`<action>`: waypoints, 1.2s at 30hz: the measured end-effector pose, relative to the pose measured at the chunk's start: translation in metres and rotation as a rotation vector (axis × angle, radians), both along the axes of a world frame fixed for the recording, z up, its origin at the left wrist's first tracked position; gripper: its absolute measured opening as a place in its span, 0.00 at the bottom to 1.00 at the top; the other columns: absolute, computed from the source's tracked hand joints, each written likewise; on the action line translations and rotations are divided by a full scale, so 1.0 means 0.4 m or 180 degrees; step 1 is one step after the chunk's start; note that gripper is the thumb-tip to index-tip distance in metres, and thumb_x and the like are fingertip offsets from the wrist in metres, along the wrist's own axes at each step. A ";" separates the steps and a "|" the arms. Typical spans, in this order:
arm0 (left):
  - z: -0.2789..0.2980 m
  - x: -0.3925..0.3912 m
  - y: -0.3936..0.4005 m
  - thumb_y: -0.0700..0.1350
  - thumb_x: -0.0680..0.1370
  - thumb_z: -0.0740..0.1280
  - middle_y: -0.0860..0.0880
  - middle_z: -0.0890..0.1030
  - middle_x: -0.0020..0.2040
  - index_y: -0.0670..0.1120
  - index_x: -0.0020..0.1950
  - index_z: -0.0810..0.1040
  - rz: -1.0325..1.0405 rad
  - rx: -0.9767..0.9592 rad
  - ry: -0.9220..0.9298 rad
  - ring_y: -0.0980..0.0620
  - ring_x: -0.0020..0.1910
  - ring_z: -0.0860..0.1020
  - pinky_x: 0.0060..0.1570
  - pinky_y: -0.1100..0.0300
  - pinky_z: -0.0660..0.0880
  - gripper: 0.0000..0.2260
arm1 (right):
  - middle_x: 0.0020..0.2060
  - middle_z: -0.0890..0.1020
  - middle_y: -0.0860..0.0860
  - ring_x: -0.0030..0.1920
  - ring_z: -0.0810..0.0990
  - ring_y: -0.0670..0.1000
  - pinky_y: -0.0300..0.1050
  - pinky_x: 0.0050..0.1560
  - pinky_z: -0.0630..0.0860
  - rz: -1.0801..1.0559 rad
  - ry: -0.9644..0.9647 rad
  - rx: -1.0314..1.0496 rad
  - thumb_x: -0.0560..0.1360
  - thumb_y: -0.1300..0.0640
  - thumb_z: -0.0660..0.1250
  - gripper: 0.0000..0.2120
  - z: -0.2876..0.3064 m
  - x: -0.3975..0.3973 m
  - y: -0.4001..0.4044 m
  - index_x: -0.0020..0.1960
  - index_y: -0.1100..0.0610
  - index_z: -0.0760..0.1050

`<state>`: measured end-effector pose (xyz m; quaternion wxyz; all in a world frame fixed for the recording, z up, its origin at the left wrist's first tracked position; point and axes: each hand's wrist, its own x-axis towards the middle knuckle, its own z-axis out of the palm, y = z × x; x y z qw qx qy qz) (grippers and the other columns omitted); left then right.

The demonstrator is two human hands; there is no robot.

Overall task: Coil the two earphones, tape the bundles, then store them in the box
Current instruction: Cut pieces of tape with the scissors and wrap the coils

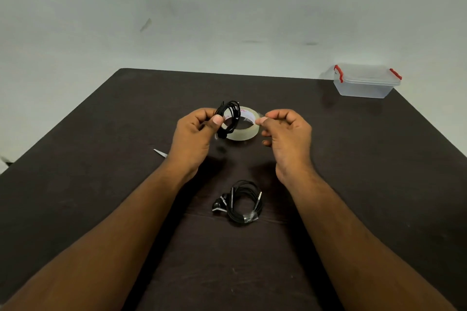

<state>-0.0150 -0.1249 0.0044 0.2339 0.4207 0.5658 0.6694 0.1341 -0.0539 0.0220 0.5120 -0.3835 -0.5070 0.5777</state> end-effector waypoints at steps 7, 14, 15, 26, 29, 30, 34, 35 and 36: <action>0.005 0.004 -0.006 0.37 0.77 0.68 0.51 0.79 0.42 0.43 0.46 0.80 0.0086 -0.0131 0.1189 0.55 0.41 0.77 0.44 0.66 0.72 0.03 | 0.29 0.82 0.49 0.29 0.75 0.45 0.36 0.26 0.71 0.0181 -0.0132 0.0199 0.70 0.67 0.72 0.08 -0.007 -0.030 -0.039 0.41 0.57 0.76; 0.009 0.020 -0.015 0.37 0.77 0.67 0.48 0.77 0.48 0.41 0.50 0.80 0.0156 0.0017 0.2453 0.58 0.46 0.75 0.46 0.72 0.70 0.03 | 0.26 0.78 0.46 0.27 0.74 0.43 0.37 0.25 0.71 0.0092 -0.0018 -0.0017 0.72 0.66 0.69 0.07 -0.021 -0.044 -0.052 0.42 0.56 0.75; 0.009 0.021 -0.015 0.37 0.78 0.67 0.48 0.77 0.48 0.40 0.50 0.80 0.0200 0.0022 0.2450 0.59 0.45 0.74 0.46 0.74 0.69 0.03 | 0.26 0.78 0.46 0.28 0.75 0.43 0.37 0.25 0.71 0.0100 0.0023 -0.0052 0.72 0.66 0.70 0.07 -0.023 -0.044 -0.052 0.42 0.56 0.75; 0.011 0.023 -0.016 0.39 0.75 0.72 0.49 0.79 0.47 0.42 0.52 0.84 0.0504 0.0020 0.2175 0.59 0.46 0.77 0.46 0.75 0.71 0.07 | 0.31 0.80 0.48 0.30 0.75 0.45 0.39 0.28 0.70 0.0292 0.0552 -0.0617 0.69 0.64 0.73 0.10 -0.028 -0.051 -0.055 0.42 0.54 0.75; 0.013 0.021 -0.012 0.41 0.72 0.74 0.50 0.81 0.45 0.45 0.49 0.85 0.0561 -0.0046 0.1671 0.53 0.44 0.80 0.45 0.66 0.76 0.06 | 0.33 0.80 0.50 0.30 0.75 0.45 0.40 0.28 0.70 0.0392 0.0705 -0.0721 0.70 0.65 0.73 0.10 -0.027 -0.050 -0.054 0.42 0.53 0.75; 0.014 0.019 -0.011 0.42 0.72 0.75 0.50 0.82 0.45 0.46 0.48 0.85 0.0546 -0.0101 0.1394 0.51 0.43 0.81 0.45 0.61 0.78 0.06 | 0.34 0.81 0.51 0.30 0.75 0.45 0.39 0.28 0.70 0.0425 0.0755 -0.0758 0.70 0.65 0.72 0.10 -0.027 -0.050 -0.054 0.42 0.53 0.75; 0.021 0.009 -0.014 0.44 0.69 0.77 0.49 0.85 0.41 0.46 0.46 0.85 0.0298 -0.0262 0.0395 0.51 0.40 0.84 0.43 0.59 0.80 0.07 | 0.37 0.81 0.52 0.29 0.74 0.45 0.39 0.27 0.69 0.0559 0.0863 -0.0865 0.70 0.64 0.72 0.10 -0.026 -0.052 -0.055 0.41 0.51 0.75; 0.022 0.008 -0.014 0.43 0.70 0.77 0.48 0.86 0.41 0.45 0.46 0.85 0.0177 -0.0249 0.0238 0.52 0.40 0.84 0.42 0.61 0.80 0.07 | 0.37 0.81 0.52 0.29 0.74 0.45 0.39 0.27 0.69 0.0586 0.0852 -0.0867 0.70 0.64 0.73 0.10 -0.025 -0.052 -0.055 0.40 0.51 0.75; 0.024 0.007 -0.015 0.42 0.70 0.76 0.48 0.86 0.42 0.44 0.47 0.85 0.0053 -0.0223 0.0103 0.52 0.41 0.84 0.41 0.62 0.79 0.07 | 0.37 0.81 0.52 0.29 0.74 0.45 0.39 0.28 0.69 0.0607 0.0830 -0.0862 0.70 0.63 0.73 0.10 -0.025 -0.052 -0.056 0.39 0.50 0.75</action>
